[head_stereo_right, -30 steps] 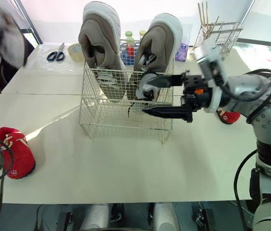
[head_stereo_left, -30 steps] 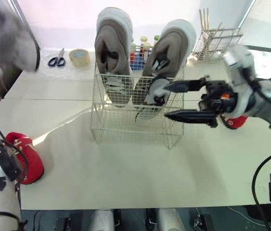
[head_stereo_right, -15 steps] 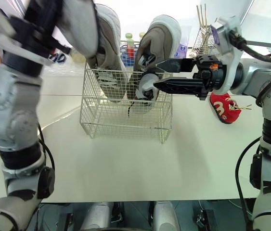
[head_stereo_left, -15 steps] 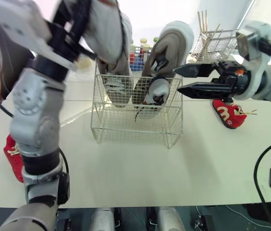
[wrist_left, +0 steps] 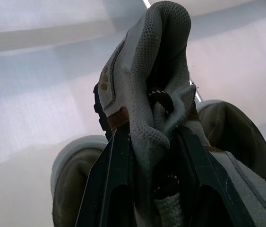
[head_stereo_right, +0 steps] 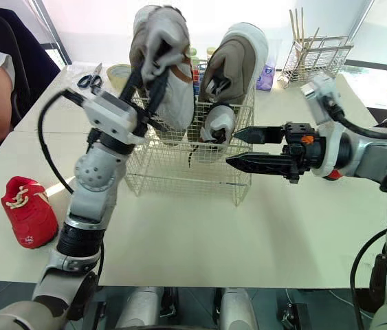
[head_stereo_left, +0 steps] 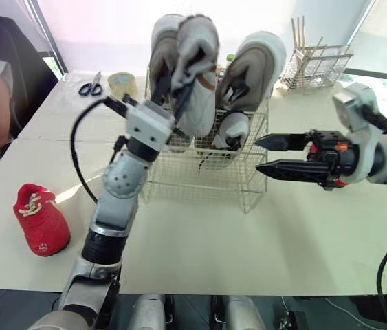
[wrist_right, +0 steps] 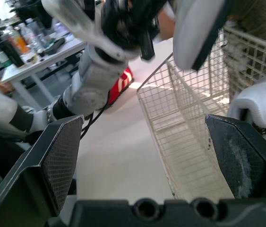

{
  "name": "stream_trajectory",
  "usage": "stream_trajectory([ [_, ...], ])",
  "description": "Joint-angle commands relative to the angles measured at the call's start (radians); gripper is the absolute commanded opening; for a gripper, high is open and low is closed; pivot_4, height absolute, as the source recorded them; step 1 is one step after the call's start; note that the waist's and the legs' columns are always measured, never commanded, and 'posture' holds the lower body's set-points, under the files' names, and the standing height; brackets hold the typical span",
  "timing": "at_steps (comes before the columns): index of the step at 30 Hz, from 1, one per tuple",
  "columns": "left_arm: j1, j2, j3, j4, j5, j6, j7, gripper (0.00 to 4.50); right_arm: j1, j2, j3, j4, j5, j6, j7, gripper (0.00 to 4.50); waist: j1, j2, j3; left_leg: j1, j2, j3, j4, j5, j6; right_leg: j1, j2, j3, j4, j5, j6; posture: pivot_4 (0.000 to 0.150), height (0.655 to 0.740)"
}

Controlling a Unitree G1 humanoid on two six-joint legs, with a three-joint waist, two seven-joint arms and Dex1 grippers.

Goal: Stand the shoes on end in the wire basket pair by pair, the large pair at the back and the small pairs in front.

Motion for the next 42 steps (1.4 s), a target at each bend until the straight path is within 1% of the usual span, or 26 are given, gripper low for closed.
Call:
stream_trajectory([
  [1,0.003,-0.001,-0.017,0.072,0.092,-0.116,0.048,0.95,0.049,0.017,-0.076,-0.080,0.087,0.004,-0.099,4.50,0.000,0.000,0.000,0.000,0.000,0.000,0.000,0.000,0.000,0.000,0.000,0.000,0.000,0.000,0.000,0.150,0.7352],
  [3,0.014,-0.001,-0.022,0.098,0.118,-0.137,0.060,0.95,0.082,0.013,-0.117,-0.114,0.139,0.001,-0.155,4.50,0.000,0.000,0.000,0.000,0.000,0.000,0.000,0.000,0.000,0.000,0.000,0.000,0.000,0.000,0.000,0.150,0.7352],
  [6,0.033,-0.004,-0.006,0.132,0.121,-0.144,0.077,0.95,0.122,0.013,-0.166,-0.139,0.210,-0.019,-0.230,4.50,0.000,0.000,0.000,-0.001,0.000,0.000,0.000,0.000,0.000,-0.001,0.000,0.000,0.000,0.000,0.000,0.150,0.7352],
  [9,0.038,0.011,-0.020,0.181,0.156,-0.188,0.084,0.95,0.166,0.018,-0.176,-0.162,0.240,-0.042,-0.275,4.50,0.000,0.000,0.000,-0.001,0.000,0.000,0.000,0.000,0.001,-0.001,0.000,0.000,0.000,0.000,0.000,0.150,0.7352],
  [11,0.041,0.016,-0.006,0.208,0.162,-0.178,0.096,0.95,0.185,0.017,-0.176,-0.167,0.254,-0.061,-0.293,4.50,-0.001,0.000,0.000,-0.001,0.000,0.000,0.000,0.000,0.001,-0.001,0.000,0.000,0.000,0.000,0.000,0.150,0.7352],
  [15,0.068,0.017,-0.007,0.206,0.123,-0.140,0.051,0.95,0.178,0.018,-0.151,-0.138,0.244,-0.100,-0.294,4.50,-0.001,0.004,-0.004,-0.001,0.000,0.000,0.000,0.000,0.001,-0.001,0.000,0.000,0.000,0.000,0.000,0.150,0.7352],
  [18,0.092,0.004,-0.012,0.164,0.055,-0.067,-0.008,0.95,0.175,0.023,-0.118,-0.130,0.225,-0.122,-0.283,4.50,0.000,0.008,-0.008,-0.001,0.000,0.000,0.000,-0.001,0.001,0.000,0.000,0.000,0.000,0.000,0.000,0.150,0.7352],
  [21,0.119,-0.001,0.004,0.094,0.063,-0.013,0.000,0.95,0.185,0.024,-0.084,-0.120,0.197,-0.140,-0.262,4.50,-0.001,0.008,-0.008,0.000,0.000,-0.001,0.000,-0.001,0.001,0.000,0.000,0.000,0.000,0.000,0.000,0.150,0.7352],
  [24,0.147,-0.013,0.003,0.043,0.038,0.030,-0.011,1.94,0.202,0.030,-0.055,-0.100,0.164,-0.155,-0.228,4.50,-0.001,0.008,-0.008,0.000,0.000,-0.001,0.000,-0.001,0.001,0.000,0.000,0.000,0.000,0.000,0.000,0.150,0.7352],
  [25,0.156,-0.018,0.002,0.027,0.031,0.047,-0.014,2.35,0.205,0.033,-0.048,-0.094,0.153,-0.162,-0.219,4.50,-0.001,0.008,-0.008,0.000,0.000,-0.001,0.000,-0.001,0.001,0.000,0.000,0.000,0.000,0.000,0.000,0.150,0.7352],
  [26,0.163,-0.024,0.003,0.010,0.027,0.064,-0.014,2.86,0.204,0.034,-0.041,-0.088,0.144,-0.168,-0.212,4.50,0.000,0.008,-0.008,-0.001,0.000,-0.001,0.000,-0.001,0.001,0.000,0.000,0.000,0.000,0.000,0.000,0.150,0.7352],
  [27,0.168,-0.030,0.004,-0.006,0.019,0.085,-0.017,3.47,0.202,0.034,-0.036,-0.083,0.137,-0.172,-0.205,4.50,0.000,0.008,-0.008,-0.001,0.000,-0.001,0.000,-0.001,0.001,0.000,0.000,0.000,0.000,0.000,0.000,0.150,0.7352],
  [28,0.175,-0.034,0.004,-0.026,0.009,0.106,-0.024,3.89,0.198,0.035,-0.031,-0.077,0.132,-0.174,-0.200,4.50,0.000,0.008,-0.008,-0.001,0.000,-0.001,0.000,-0.001,0.001,0.000,0.000,0.000,0.000,0.000,0.000,0.150,0.7352],
  [33,0.236,-0.033,0.010,-0.172,-0.058,0.233,-0.069,3.89,0.164,0.021,0.004,-0.043,0.101,-0.174,-0.156,4.50,-0.003,0.008,-0.008,-0.001,0.000,-0.001,0.000,-0.001,0.002,-0.001,0.000,0.000,0.000,0.000,0.000,0.150,0.7352],
  [38,0.335,0.019,0.020,-0.332,-0.112,0.342,-0.134,3.89,0.135,0.021,0.026,-0.012,0.070,-0.171,-0.123,4.50,-0.003,0.008,-0.008,-0.001,0.000,-0.001,0.000,-0.001,0.001,-0.001,0.001,0.000,0.000,0.000,0.000,0.150,0.7352],
  [42,0.374,0.044,0.035,-0.392,-0.147,0.401,-0.153,3.89,0.117,0.027,0.043,0.004,0.044,-0.170,-0.104,4.50,0.000,0.008,-0.008,-0.001,0.000,-0.001,0.000,-0.001,0.001,-0.001,0.001,0.000,0.000,0.000,0.000,0.150,0.7352],
])
